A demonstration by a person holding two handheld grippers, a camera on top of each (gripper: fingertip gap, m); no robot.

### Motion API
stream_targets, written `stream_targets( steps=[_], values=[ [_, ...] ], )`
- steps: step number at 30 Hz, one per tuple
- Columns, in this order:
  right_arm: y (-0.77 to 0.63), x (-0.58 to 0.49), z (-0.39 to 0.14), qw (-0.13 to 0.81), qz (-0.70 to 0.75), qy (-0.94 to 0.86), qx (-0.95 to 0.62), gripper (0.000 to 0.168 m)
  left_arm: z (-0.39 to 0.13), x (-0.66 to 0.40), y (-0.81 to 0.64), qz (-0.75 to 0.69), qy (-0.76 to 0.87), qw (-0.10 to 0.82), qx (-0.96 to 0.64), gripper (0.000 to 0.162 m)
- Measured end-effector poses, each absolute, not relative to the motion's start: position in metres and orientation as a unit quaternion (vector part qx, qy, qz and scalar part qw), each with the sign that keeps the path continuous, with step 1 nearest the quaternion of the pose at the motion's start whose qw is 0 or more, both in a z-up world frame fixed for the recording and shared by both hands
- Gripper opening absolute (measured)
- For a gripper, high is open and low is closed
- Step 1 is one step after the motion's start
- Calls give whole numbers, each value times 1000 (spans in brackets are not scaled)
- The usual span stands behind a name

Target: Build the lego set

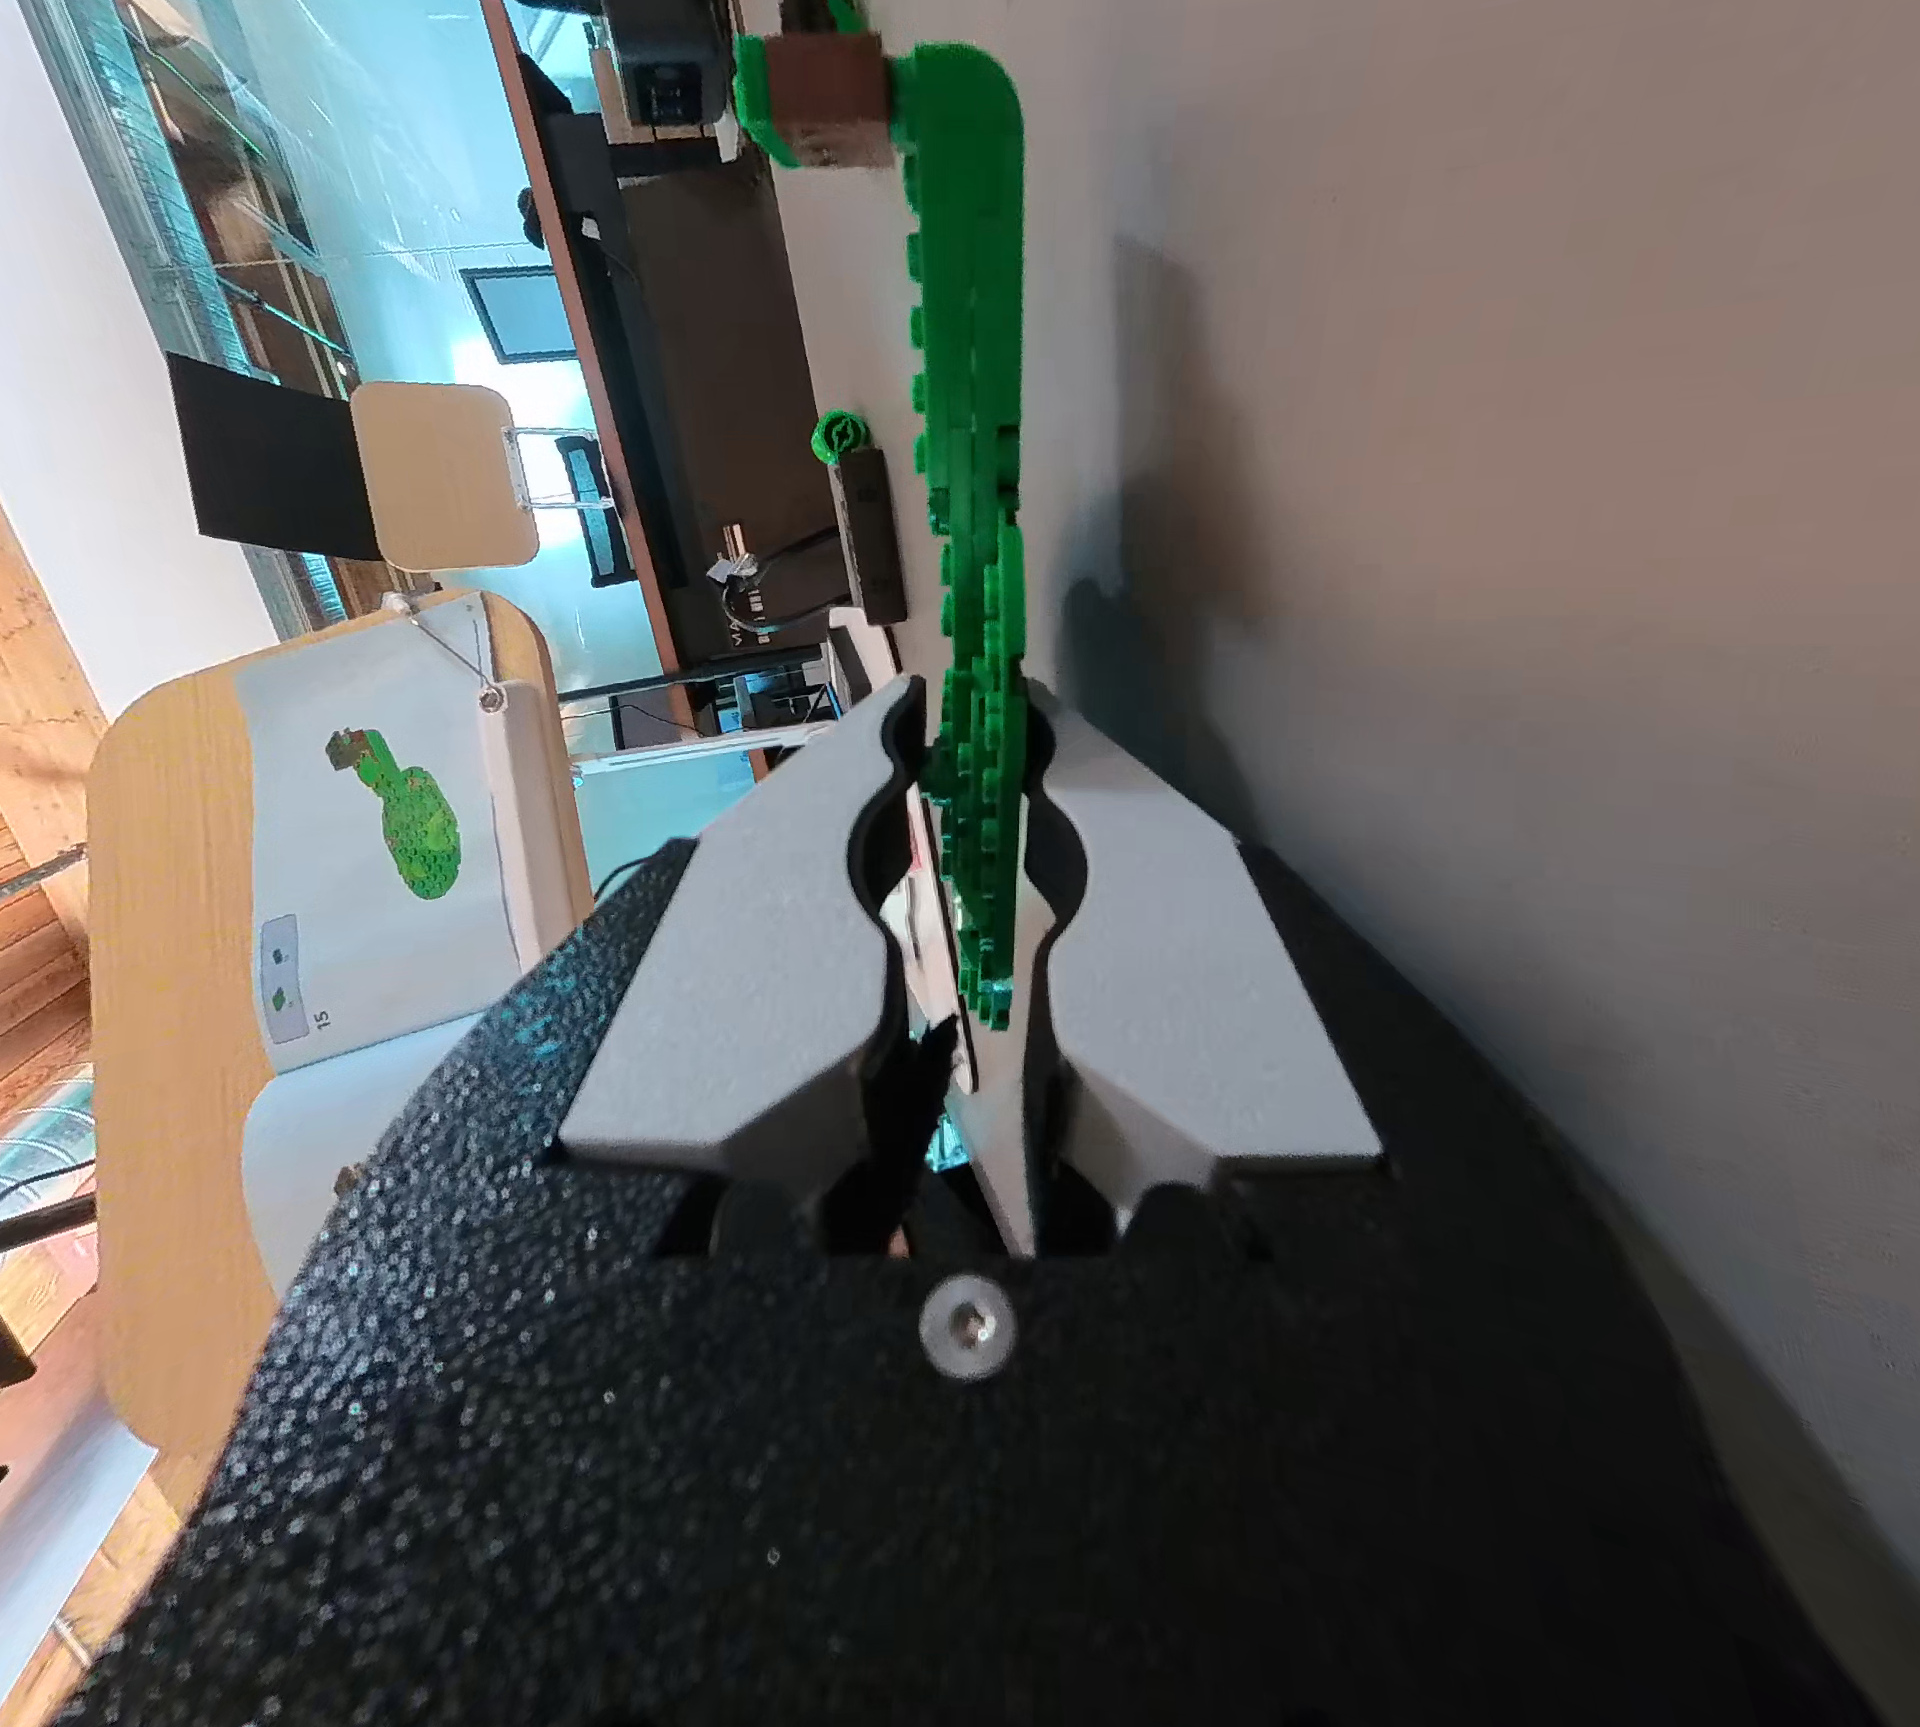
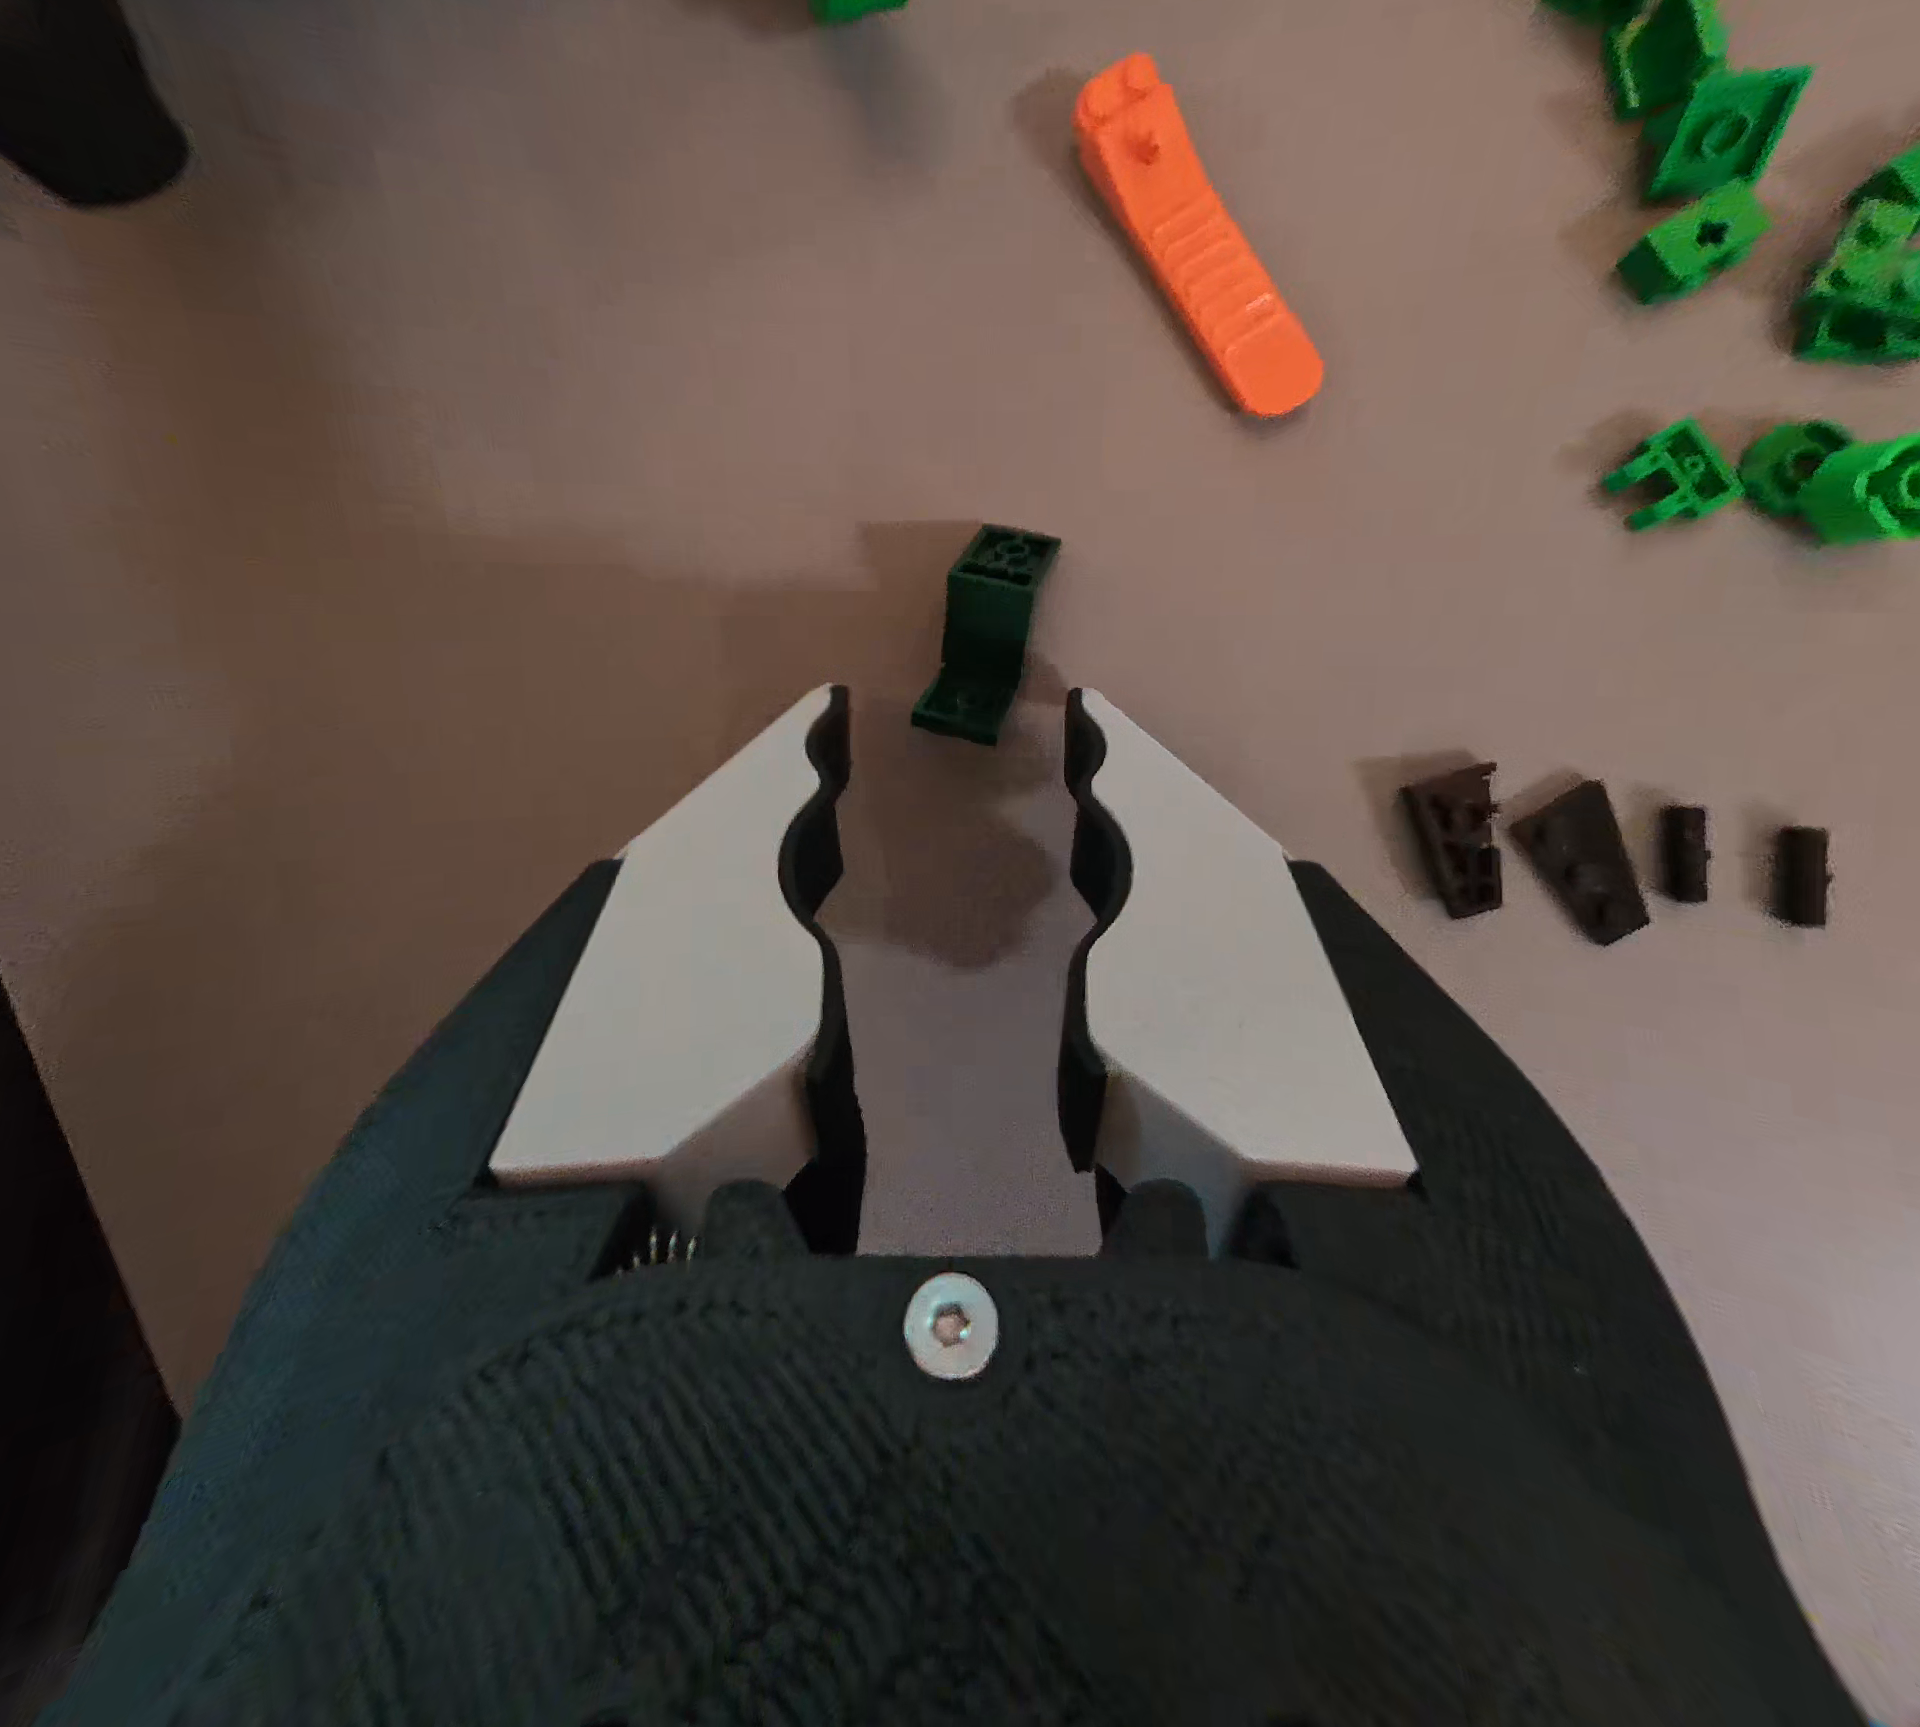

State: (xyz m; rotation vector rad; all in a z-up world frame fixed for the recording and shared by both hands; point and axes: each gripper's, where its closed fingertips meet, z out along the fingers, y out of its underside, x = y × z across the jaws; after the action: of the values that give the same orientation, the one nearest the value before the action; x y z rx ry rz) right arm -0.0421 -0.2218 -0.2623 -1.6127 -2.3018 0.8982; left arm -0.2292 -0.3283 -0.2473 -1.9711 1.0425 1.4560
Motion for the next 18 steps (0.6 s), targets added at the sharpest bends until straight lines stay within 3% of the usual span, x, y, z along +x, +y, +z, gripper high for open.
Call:
stream_targets(
  steps=[1, 8, 11, 18],
  values=[
    [-220, -43, -264, 102, 311, -764, -556, 37, -248, -229, -328, 530, 381, 237, -719, 13],
    [-213, -51, -261, 87, 376, -662, -643, 25, -249, -228, -328, 527, 381, 239, -721, 13],
    [-210, -54, -259, 80, 400, -626, -664, 0, -249, -228, -328, 526, 382, 240, -721, 13],
    [-205, -58, -250, 149, 383, -642, -647, 3, -250, -226, -327, 523, 384, 242, -722, 13]
  ],
)
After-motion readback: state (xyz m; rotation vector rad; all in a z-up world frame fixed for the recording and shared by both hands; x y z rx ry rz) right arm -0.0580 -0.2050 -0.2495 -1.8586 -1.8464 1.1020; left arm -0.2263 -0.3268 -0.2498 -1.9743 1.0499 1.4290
